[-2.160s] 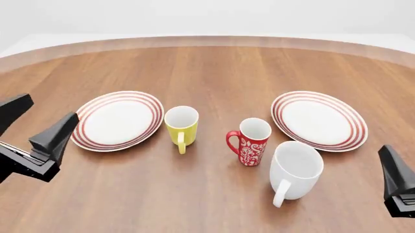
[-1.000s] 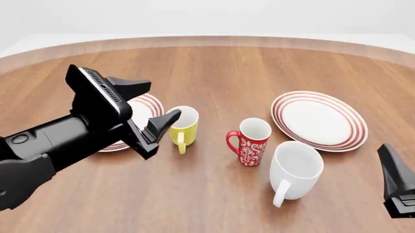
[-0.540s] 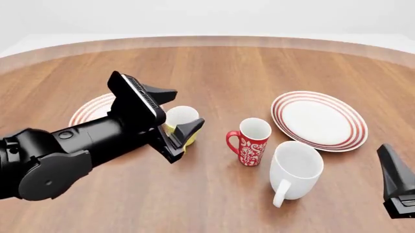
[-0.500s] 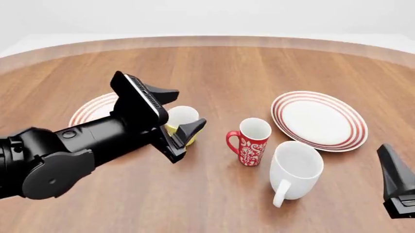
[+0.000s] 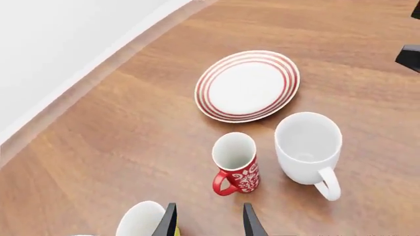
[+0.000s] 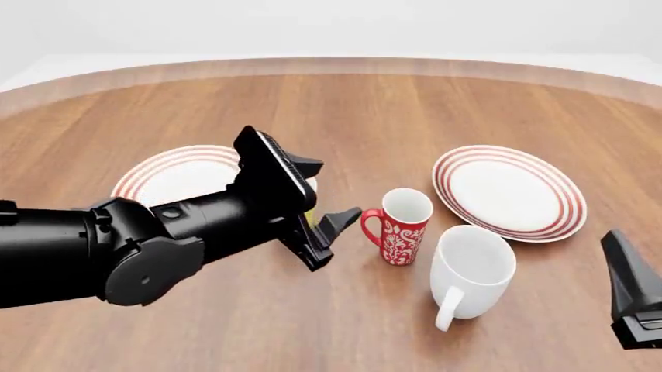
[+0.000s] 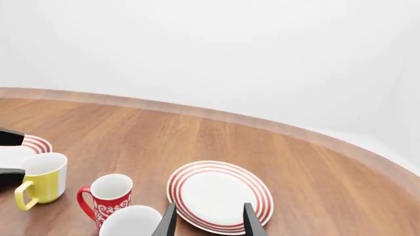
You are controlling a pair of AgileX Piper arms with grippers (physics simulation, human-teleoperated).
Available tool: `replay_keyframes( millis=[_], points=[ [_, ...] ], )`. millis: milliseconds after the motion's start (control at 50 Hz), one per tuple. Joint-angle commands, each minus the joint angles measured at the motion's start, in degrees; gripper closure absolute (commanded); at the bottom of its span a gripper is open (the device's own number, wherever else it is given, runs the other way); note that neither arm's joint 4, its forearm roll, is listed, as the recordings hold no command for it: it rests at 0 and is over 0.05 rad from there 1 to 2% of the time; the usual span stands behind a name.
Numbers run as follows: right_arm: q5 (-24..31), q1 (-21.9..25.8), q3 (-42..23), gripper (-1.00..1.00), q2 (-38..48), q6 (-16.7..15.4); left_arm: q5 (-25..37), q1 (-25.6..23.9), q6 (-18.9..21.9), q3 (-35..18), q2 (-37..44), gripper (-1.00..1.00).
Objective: Put the red mug on the left plate.
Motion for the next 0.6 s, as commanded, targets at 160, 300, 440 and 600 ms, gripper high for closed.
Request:
replay_keyframes(
  millis=[160,300,440,600],
  points=[
    [-0.2,0.0,0.0,-1.00,0.0,-0.3,1.9,-1.6,0.9,-3.7,5.3,-1.00],
    [-0.2,-0.1,0.0,-1.00,0.0,-0.3,2.9,-2.4,0.8,-4.7,6.4,-1.00],
    [-0.2,-0.2,0.0,-1.00,0.0,-0.2,3.8,-2.6,1.3,-5.7,8.5,-1.00],
    [-0.3,-0.2,-0.1,-1.00,0.0,-0.2,4.6,-2.7,2.0,-6.7,10.0,-1.00]
  ],
)
